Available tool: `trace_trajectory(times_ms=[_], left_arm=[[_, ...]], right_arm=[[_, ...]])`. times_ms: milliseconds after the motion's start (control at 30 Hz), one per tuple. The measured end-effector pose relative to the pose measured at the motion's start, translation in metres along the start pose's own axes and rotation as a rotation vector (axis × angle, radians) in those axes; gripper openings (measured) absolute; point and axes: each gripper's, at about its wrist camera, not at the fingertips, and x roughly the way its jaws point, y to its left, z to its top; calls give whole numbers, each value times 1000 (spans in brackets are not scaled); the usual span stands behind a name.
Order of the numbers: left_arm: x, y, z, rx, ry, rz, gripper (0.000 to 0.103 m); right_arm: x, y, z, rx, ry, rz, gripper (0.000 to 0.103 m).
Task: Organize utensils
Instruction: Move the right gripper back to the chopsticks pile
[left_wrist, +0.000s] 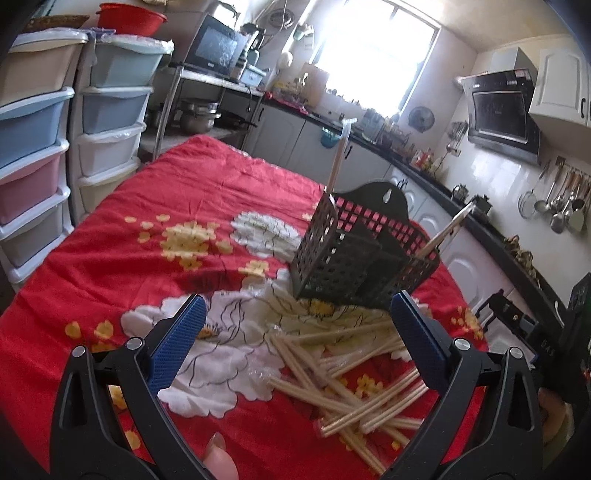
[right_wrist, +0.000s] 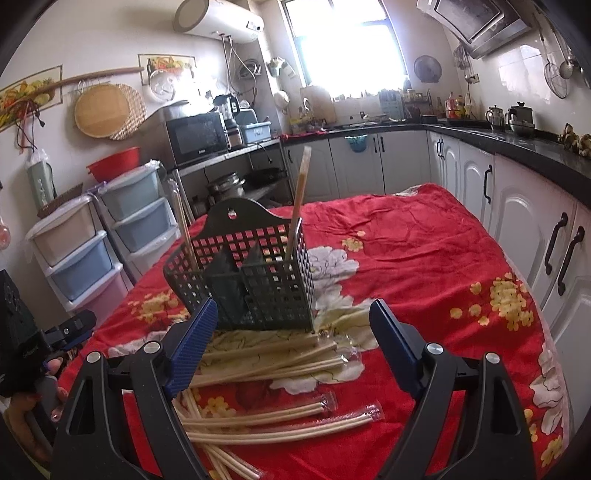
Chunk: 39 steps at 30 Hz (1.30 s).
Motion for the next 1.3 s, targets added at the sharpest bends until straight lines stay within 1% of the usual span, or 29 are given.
trace_trajectory(times_ms=[100,233,433,633,733,800,900,933,1067,1167,1200,1300], left_arm=[[4,1,-6,11,32,1,92],[10,5,-12,2,76,4,92],[15,10,-20,-9,121,4,92],[24,21,-31,-76,197,-15,92],[30,26,-37,-121,247,-46,85],[34,29,-40,-141,271,-59,75],[38,33,-43,-181,310,-92,67],[40,33,-44,-192,323,-103,66],[44,33,-48,-220,353,-150,55],[48,33,-51,-236,372,-162,52],[49,33,-51,-239,376,-164,49],[55,36,-53,-263,388,-169,46]], right_arm=[[3,-2,-3,3,17,-4,82],[7,-3,-5,0,35,-11,82],[12,-5,-10,-3,60,-15,82],[20,-7,-17,-6,97,-30,82],[28,-11,-20,-9,127,-47,82],[33,-15,-23,-1,143,-62,82],[43,-21,-26,10,172,-77,82],[46,-22,-27,12,178,-80,82],[58,-30,-29,26,208,-87,81],[68,-35,-29,32,233,-89,78],[71,-37,-29,32,241,-89,76],[77,-39,-28,34,253,-88,75]])
